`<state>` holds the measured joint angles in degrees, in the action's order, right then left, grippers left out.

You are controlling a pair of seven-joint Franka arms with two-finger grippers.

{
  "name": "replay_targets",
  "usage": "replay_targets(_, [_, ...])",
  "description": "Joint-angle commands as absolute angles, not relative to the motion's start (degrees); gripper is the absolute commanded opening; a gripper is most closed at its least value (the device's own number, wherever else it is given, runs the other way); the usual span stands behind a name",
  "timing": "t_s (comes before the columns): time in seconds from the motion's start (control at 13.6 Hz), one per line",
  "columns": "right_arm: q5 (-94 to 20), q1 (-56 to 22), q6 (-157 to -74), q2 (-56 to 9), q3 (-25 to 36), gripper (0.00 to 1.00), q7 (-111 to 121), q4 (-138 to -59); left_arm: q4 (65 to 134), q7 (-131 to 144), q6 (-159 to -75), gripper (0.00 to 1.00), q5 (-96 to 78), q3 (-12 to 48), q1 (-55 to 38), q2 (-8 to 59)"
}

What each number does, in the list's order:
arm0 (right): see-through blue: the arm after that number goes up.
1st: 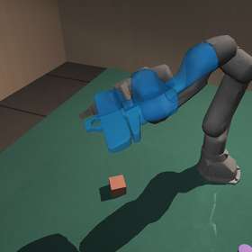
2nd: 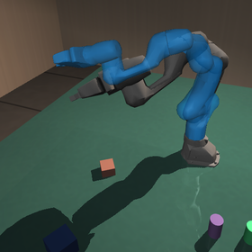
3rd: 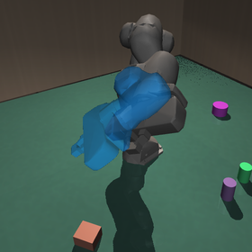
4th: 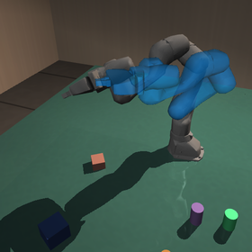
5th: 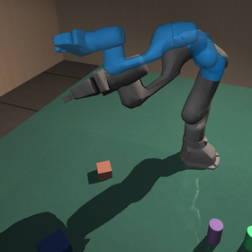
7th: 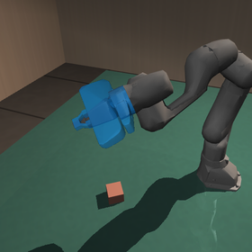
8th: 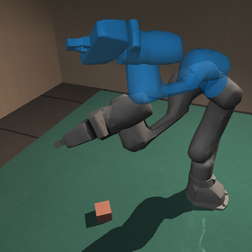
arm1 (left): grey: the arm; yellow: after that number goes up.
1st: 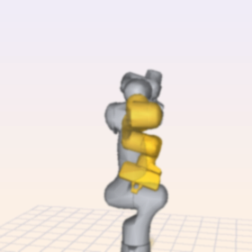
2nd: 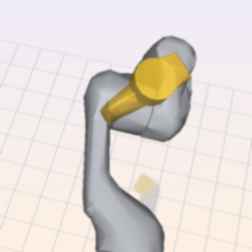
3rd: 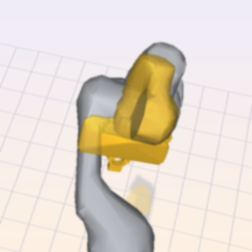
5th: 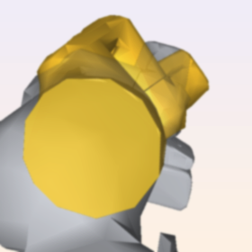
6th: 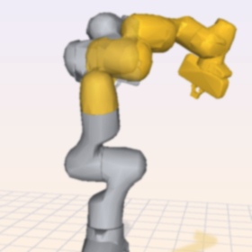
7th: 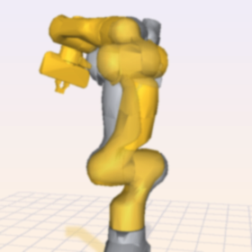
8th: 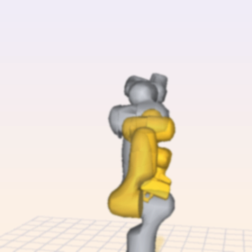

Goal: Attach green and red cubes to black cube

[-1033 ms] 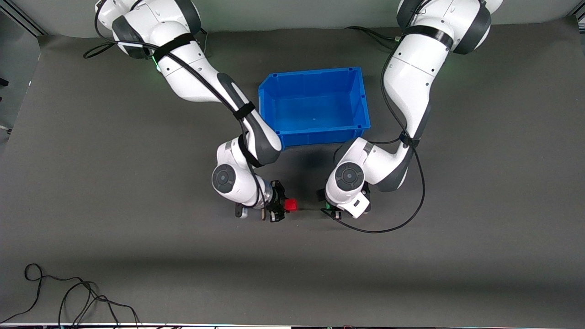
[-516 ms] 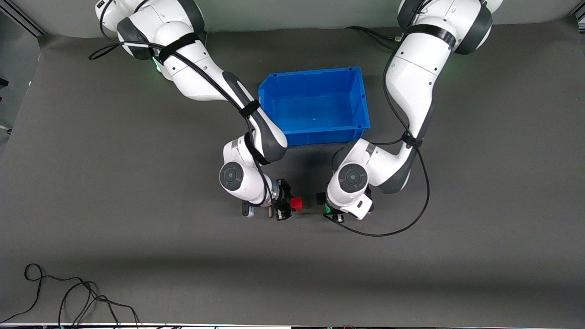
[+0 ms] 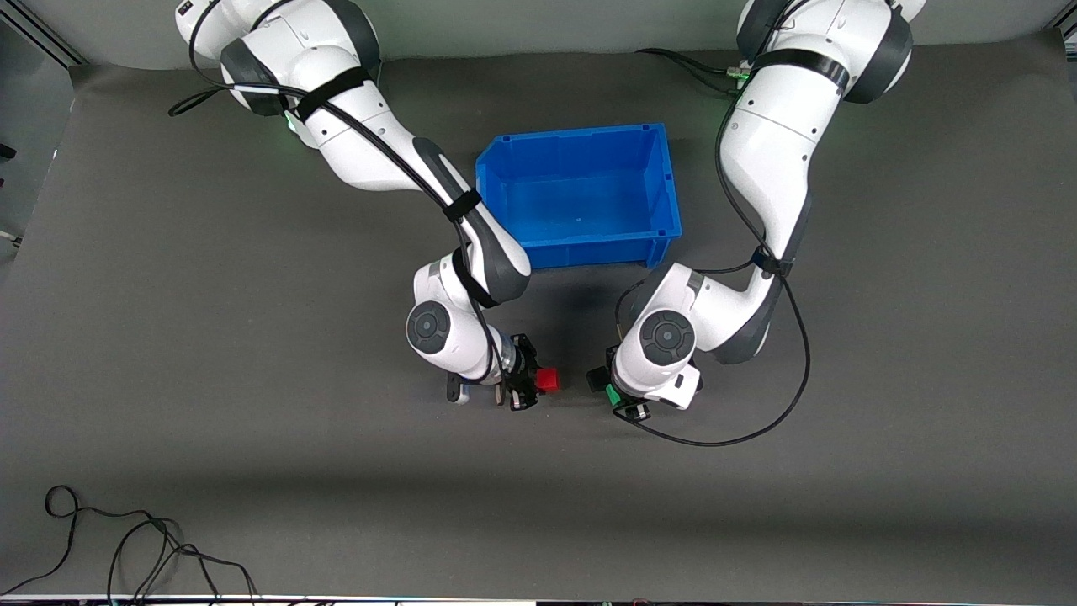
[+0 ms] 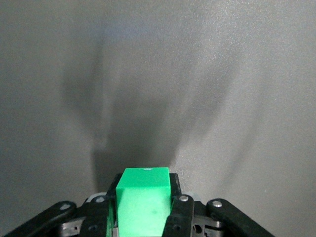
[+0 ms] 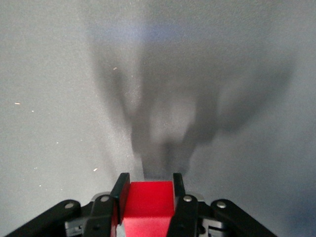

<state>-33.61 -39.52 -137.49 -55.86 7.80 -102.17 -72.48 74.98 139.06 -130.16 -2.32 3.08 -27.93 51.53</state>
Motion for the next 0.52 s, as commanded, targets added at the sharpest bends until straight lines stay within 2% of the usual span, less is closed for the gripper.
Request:
replay_targets(0.0, [-34.1, -39.8, -138.0, -57.1, 8.3, 0.00, -102.7, -70.6, 72.2, 142.6, -129.8, 0.00, -2.8, 2.9, -28.3, 53.1])
replay_targets(0.44, [-34.3, -39.7, -138.8, -59.1, 8.3, 0.00, -103.4, -67.8, 72.1, 144.9, -129.9, 0.00, -2.5, 3.0, -29.9, 53.8])
